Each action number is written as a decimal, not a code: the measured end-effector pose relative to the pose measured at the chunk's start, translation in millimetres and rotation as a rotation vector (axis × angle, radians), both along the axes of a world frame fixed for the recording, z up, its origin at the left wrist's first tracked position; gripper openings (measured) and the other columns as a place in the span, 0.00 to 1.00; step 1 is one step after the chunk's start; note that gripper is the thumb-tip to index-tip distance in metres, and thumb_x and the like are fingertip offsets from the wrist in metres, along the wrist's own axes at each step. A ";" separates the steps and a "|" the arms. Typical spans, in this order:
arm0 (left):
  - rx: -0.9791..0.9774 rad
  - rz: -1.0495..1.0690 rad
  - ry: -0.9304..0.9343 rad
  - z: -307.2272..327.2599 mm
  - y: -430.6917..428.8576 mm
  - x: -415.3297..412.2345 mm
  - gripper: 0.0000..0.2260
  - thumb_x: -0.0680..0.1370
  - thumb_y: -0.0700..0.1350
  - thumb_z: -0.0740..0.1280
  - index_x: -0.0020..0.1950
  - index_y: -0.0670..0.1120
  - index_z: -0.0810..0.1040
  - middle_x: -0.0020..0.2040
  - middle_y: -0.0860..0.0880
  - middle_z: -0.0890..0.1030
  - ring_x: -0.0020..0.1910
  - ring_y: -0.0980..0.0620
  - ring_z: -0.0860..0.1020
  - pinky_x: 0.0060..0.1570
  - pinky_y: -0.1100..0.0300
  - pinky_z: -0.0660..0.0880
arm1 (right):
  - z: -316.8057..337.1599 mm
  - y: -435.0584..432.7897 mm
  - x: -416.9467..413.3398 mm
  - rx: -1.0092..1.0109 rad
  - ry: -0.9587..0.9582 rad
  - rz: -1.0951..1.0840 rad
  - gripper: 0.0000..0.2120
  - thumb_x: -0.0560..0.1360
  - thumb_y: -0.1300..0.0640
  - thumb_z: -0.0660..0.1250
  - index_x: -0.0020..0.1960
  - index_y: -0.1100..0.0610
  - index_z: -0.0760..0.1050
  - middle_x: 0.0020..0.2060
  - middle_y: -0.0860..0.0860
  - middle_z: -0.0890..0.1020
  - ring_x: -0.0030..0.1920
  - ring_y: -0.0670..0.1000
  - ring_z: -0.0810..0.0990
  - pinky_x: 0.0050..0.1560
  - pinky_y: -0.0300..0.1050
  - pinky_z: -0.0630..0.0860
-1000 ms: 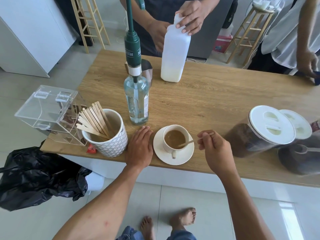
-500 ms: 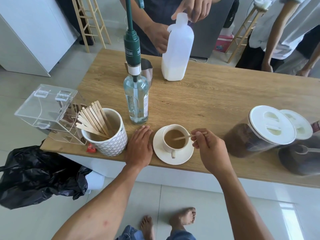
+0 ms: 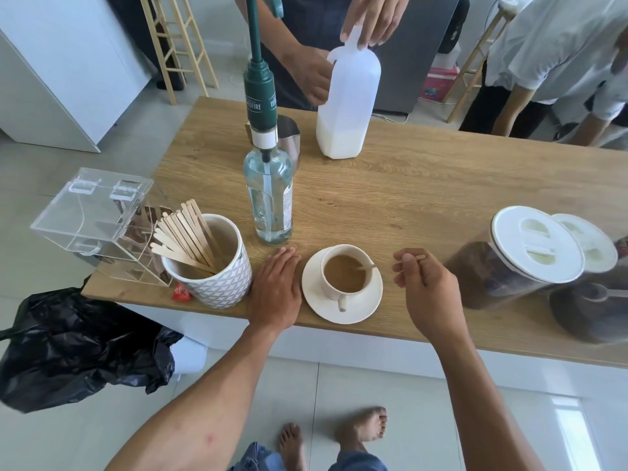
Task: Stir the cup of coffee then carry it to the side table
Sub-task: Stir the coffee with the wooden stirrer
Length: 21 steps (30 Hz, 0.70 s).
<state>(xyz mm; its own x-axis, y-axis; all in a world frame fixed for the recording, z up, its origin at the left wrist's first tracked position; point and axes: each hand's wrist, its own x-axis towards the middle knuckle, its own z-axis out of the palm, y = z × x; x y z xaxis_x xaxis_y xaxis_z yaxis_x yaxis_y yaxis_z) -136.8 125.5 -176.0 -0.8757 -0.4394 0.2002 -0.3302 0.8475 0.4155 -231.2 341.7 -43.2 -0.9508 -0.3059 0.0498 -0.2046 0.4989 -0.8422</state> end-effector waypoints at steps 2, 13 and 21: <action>0.006 0.000 -0.008 0.1 1.0 0.2 0.21 0.80 0.45 0.51 0.69 0.44 0.74 0.71 0.48 0.73 0.72 0.49 0.69 0.72 0.49 0.65 | -0.4 -2.5 2.0 0.016 -0.010 0.057 0.10 0.81 0.58 0.59 0.48 0.53 0.78 0.36 0.44 0.82 0.35 0.40 0.79 0.39 0.31 0.73; 0.014 0.000 -0.013 0.9 3.4 -0.3 0.21 0.81 0.46 0.52 0.69 0.45 0.74 0.72 0.48 0.73 0.72 0.49 0.68 0.72 0.49 0.65 | -2.2 -1.1 2.0 0.036 -0.032 0.027 0.11 0.81 0.58 0.59 0.45 0.53 0.78 0.35 0.46 0.82 0.34 0.42 0.80 0.38 0.35 0.73; 0.024 -0.004 -0.001 4.2 3.4 0.8 0.23 0.80 0.46 0.50 0.69 0.44 0.74 0.72 0.48 0.73 0.72 0.49 0.68 0.73 0.51 0.62 | -1.8 -4.3 2.6 0.028 -0.039 0.047 0.11 0.81 0.59 0.59 0.46 0.53 0.78 0.35 0.46 0.82 0.34 0.41 0.79 0.38 0.31 0.73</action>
